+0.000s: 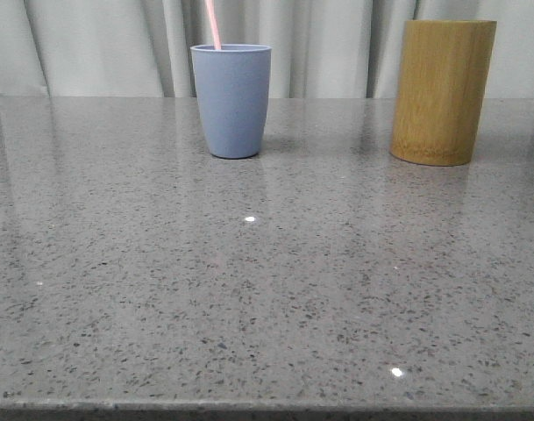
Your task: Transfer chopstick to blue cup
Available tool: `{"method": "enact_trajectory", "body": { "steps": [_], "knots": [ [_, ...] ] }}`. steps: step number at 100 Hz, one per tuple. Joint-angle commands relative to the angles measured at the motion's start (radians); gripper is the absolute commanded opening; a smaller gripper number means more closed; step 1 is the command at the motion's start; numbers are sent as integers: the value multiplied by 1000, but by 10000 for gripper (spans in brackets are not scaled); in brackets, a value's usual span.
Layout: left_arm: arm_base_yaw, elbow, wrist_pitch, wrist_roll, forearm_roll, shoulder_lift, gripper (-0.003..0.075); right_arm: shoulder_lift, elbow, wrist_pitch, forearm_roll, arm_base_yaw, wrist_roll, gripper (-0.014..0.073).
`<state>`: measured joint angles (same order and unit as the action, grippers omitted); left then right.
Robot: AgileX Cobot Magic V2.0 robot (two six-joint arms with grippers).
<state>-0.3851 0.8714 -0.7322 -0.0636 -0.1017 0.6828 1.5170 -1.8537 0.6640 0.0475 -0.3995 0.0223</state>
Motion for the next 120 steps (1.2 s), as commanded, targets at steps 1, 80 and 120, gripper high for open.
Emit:
{"method": "enact_trajectory", "body": {
  "steps": [1, 80, 120],
  "knots": [
    [1, 25, 86, -32, -5, -1, 303, -86, -2, -53, -36, 8, 6, 202],
    [1, -3, 108, -64, 1, -44, -19, -797, 903, -371, -74, 10, -22, -61],
    [1, -184, 143, -64, 11, -303, -19, -1142, 1217, -432, -82, 10, -22, -60]
  ]
}}
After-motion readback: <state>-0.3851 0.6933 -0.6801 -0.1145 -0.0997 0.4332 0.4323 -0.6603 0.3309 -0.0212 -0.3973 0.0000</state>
